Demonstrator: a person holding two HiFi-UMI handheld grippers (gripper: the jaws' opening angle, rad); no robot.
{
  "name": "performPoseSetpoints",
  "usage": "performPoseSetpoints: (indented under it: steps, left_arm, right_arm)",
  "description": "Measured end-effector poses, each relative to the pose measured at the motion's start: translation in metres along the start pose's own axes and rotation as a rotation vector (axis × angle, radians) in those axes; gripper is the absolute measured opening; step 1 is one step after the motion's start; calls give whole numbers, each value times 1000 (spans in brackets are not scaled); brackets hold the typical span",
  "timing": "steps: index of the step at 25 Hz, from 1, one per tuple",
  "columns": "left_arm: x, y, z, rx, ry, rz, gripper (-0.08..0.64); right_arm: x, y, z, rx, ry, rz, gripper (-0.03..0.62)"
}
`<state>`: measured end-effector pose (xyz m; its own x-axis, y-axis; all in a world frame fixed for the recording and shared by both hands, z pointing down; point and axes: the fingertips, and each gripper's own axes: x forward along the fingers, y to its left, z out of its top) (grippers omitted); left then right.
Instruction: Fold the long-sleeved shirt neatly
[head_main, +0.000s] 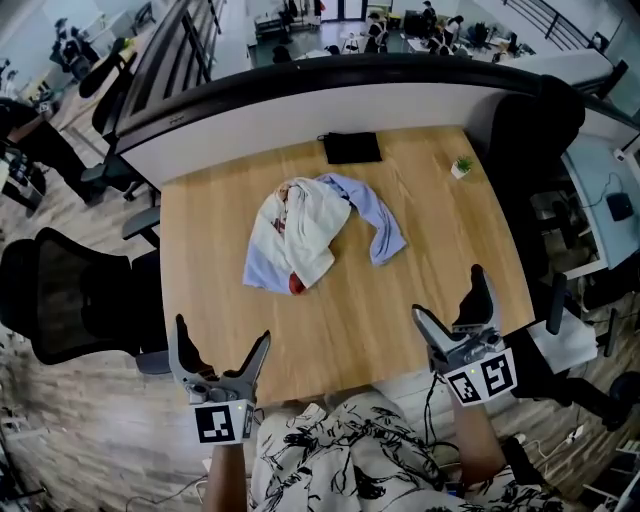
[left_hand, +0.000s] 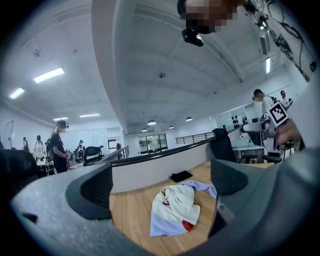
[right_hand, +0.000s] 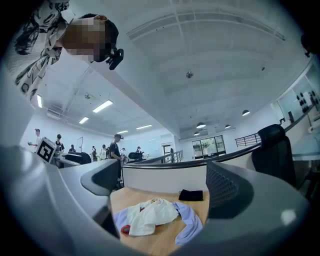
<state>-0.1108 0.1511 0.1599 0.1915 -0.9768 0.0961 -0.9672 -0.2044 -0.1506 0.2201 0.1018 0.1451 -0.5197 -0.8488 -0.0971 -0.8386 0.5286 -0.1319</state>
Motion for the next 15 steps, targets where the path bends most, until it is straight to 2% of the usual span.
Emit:
performPoseSetpoints:
  steps: [6, 15]
  left_arm:
    - [12, -2, -21, -21, 61, 18, 601]
    - [53, 13, -53, -79, 89, -63, 601]
  right_arm:
    - [35, -8, -28, 21, 62, 54, 545]
    - [89, 19, -57, -25, 170, 104, 538]
